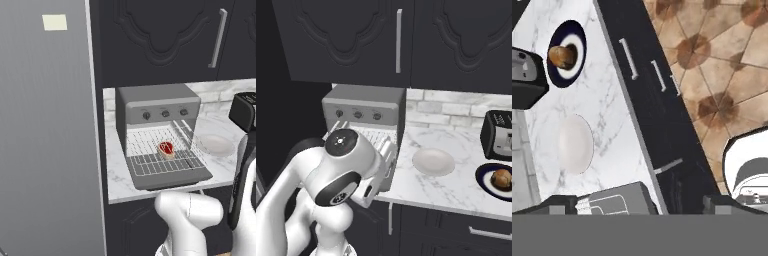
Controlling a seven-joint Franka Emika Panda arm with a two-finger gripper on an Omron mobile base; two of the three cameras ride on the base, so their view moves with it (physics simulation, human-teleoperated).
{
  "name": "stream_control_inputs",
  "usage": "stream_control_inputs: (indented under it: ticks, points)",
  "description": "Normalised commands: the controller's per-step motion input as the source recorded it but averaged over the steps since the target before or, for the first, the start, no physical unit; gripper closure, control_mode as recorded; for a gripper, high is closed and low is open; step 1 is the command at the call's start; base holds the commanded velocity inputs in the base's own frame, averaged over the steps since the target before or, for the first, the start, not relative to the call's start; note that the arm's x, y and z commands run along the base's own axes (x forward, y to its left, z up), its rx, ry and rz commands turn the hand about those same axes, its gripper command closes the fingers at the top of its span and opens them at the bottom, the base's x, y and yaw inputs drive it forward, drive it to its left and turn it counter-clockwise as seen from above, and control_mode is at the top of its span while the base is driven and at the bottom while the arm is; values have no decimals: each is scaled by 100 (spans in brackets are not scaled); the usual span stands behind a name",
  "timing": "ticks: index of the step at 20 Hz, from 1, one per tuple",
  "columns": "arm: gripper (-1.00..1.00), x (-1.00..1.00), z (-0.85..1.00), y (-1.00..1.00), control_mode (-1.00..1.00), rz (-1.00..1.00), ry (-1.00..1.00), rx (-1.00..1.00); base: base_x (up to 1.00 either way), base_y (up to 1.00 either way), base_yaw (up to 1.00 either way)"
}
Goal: Open the toaster oven door. Place the bread on the top rack in the toaster oven and place the steak on the bottom rack.
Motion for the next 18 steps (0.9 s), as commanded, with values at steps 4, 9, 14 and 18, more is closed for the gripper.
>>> stream_control_inputs:
  ticks: [4,9,14,18]
  points:
    - [-100,4,0,-33,-100,36,-9,-31,0,0,0]
    - [-100,7,0,-28,-100,44,0,-37,0,0,0]
    - [-100,9,0,-2,-100,43,0,-49,0,0,0]
    - [-100,2,0,0,-100,39,12,-61,0,0,0]
